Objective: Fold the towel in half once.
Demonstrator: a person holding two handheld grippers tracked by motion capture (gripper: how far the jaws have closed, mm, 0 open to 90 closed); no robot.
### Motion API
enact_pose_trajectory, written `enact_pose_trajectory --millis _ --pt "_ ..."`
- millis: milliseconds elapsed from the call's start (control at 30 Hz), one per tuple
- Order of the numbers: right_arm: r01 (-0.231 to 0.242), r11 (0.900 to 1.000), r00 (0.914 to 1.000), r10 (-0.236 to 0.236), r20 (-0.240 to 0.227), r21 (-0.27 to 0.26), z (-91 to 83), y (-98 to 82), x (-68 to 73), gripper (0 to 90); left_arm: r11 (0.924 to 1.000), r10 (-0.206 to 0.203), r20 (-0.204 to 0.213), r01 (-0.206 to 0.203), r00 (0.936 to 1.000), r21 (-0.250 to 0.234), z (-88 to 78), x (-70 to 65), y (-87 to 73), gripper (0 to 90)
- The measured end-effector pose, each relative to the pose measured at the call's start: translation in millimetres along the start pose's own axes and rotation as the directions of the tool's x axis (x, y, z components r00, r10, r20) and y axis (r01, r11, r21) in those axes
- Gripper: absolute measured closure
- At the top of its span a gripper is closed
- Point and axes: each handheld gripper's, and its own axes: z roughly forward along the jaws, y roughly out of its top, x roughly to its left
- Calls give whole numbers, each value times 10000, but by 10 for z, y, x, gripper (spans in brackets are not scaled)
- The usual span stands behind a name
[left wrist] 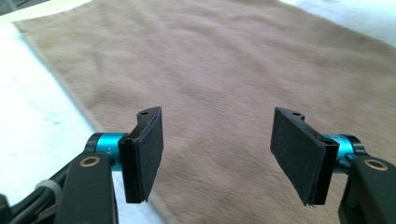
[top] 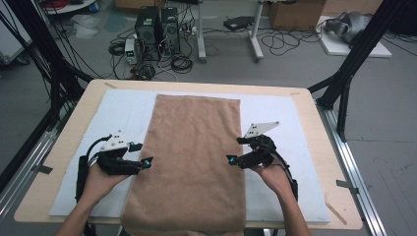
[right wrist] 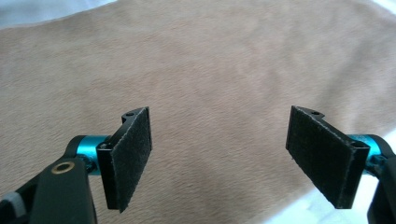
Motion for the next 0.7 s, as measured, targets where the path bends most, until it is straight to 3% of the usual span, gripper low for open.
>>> enact_pose_trajectory --millis 233,400,467,533,700 --pt "-100 9999 9984 106 564 -111 -90 247 -220 220 9998 193 -169 -192 9997 57 116 156 333 358" --pt "-242 9994 9945 266 1016 -245 -84 406 -448 233 9996 -249 -437 244 9987 -122 284 379 508 367" --pt "-591 9982 9917 595 1137 -65 -11 399 -560 238 9986 -521 -514 519 9973 -57 382 479 518 384" --pt "-766 9970 9884 746 1325 99 81 360 -647 248 9980 -619 -900 629 9940 80 494 547 501 389" --pt "-898 9956 9828 840 1643 282 324 241 -756 286 9960 -750 -940 792 9927 412 751 649 410 392"
